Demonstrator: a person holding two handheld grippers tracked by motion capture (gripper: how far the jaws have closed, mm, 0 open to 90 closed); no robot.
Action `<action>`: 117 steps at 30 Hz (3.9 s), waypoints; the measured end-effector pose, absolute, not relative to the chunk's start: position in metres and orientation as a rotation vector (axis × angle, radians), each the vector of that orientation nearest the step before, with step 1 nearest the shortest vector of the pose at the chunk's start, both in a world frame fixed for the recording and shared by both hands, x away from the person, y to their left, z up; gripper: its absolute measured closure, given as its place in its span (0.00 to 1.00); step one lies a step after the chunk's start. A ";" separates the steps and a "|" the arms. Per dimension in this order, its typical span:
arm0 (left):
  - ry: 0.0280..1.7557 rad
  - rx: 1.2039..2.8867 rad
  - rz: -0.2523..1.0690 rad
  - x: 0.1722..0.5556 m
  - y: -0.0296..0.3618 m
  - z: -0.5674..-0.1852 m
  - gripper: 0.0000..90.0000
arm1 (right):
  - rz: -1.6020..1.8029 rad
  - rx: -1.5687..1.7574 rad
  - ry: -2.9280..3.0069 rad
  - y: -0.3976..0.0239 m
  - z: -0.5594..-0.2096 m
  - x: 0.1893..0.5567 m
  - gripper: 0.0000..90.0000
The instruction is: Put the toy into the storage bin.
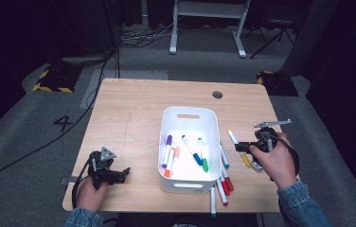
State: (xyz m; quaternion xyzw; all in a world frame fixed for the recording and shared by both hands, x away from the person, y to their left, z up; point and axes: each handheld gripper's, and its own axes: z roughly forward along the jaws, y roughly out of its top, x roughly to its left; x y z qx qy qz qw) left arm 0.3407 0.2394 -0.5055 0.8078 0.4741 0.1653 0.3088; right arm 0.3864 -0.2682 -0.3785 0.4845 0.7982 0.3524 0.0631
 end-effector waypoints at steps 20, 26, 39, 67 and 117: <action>1.253 2.135 0.431 0.341 0.239 -0.506 0.00 | 1.208 1.302 2.443 -0.247 -0.337 0.362 0.85; 1.252 2.135 0.435 0.341 0.239 -0.506 0.00 | 1.228 1.256 2.469 -0.235 -0.332 0.356 0.85; 1.254 2.134 0.434 0.341 0.239 -0.506 0.00 | 1.250 1.113 2.558 -0.200 -0.325 0.344 0.85; 1.253 2.135 0.437 0.341 0.239 -0.505 0.00 | 1.228 0.994 2.677 -0.156 -0.338 0.342 0.85; 1.253 2.134 0.432 0.341 0.239 -0.506 0.00 | 1.148 0.959 2.556 -0.172 -0.345 0.344 0.61</action>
